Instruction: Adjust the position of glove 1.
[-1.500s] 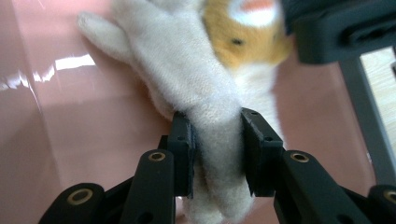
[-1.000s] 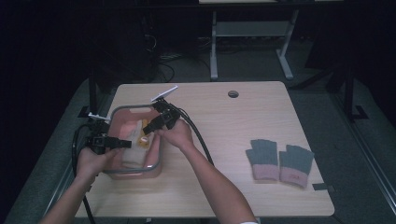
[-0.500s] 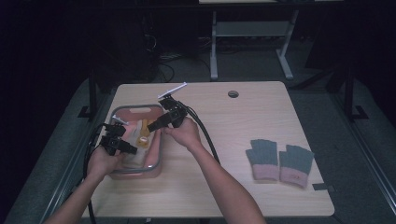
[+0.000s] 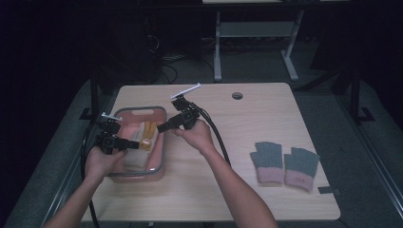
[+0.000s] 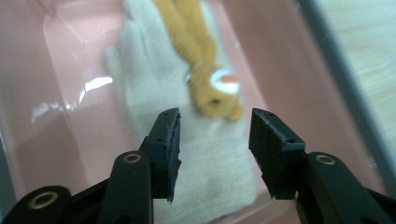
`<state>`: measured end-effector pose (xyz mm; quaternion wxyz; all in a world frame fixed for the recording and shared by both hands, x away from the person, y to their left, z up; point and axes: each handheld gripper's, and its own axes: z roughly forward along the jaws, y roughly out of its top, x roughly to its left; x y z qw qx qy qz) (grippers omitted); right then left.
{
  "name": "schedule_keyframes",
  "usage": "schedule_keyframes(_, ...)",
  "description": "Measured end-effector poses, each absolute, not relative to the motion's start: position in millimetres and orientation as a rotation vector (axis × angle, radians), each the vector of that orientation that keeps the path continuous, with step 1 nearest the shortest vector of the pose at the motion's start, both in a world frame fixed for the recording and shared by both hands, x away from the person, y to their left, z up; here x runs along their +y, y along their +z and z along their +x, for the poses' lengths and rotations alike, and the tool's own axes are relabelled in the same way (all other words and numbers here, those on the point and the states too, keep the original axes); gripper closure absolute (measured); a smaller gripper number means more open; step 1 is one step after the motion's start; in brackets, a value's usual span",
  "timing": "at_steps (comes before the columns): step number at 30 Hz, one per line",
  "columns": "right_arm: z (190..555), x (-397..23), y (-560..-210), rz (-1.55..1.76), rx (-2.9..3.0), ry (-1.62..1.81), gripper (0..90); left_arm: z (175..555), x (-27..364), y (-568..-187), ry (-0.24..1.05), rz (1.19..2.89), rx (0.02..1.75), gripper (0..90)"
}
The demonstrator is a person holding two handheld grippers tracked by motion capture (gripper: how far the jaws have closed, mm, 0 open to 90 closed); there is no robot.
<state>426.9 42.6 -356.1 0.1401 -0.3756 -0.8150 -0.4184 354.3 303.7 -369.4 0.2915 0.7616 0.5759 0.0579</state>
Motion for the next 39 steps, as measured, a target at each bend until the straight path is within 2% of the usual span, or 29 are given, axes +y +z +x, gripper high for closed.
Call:
schedule_keyframes(14, 423, -16, -344, -1.159, -2.321, -1.286, 47.2, 351, 280, -346, 0.141, 1.932, 1.417, 39.1)
schedule_keyframes(24, 415, -54, -335, -1.216, -2.327, -1.326, 45.4, 354, 257, -339, 0.114, 1.871, 1.345, 33.5)
schedule_keyframes(39, 403, -102, -339, -1.299, -2.301, -1.334, 42.0, 358, 212, -337, 0.090, 1.910, 1.260, 28.3)
